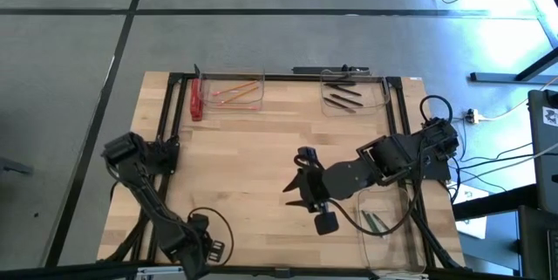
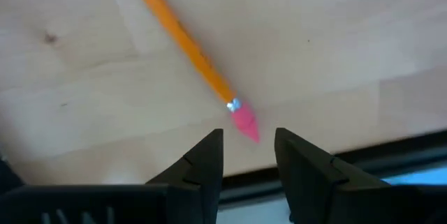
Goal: Sort crayons/erasers/pens/pencils in bins
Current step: Put the yellow pencil into the top left transparent bin
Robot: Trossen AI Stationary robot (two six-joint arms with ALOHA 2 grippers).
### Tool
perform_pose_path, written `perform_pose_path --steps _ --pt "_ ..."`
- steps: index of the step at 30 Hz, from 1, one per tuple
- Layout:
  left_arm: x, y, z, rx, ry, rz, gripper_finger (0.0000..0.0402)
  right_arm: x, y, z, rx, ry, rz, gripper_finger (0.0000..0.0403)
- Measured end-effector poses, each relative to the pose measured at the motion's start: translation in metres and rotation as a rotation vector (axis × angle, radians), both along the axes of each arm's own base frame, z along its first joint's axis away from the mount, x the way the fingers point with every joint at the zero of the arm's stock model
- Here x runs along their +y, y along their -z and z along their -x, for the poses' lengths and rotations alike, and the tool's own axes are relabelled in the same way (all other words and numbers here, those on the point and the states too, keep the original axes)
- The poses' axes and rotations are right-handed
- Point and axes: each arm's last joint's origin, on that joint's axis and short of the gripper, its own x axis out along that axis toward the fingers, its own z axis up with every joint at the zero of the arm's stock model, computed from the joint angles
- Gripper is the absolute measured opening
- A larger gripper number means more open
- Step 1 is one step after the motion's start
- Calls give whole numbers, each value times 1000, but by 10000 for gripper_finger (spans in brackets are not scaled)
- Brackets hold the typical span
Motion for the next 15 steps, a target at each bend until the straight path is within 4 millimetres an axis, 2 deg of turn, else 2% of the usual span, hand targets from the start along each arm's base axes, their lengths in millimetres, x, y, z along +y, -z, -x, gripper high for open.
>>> perform_pose_path --steps 15 --pt "-4 13 -6 12 -9 10 122 -1 0 0 -5 -13 23 134"
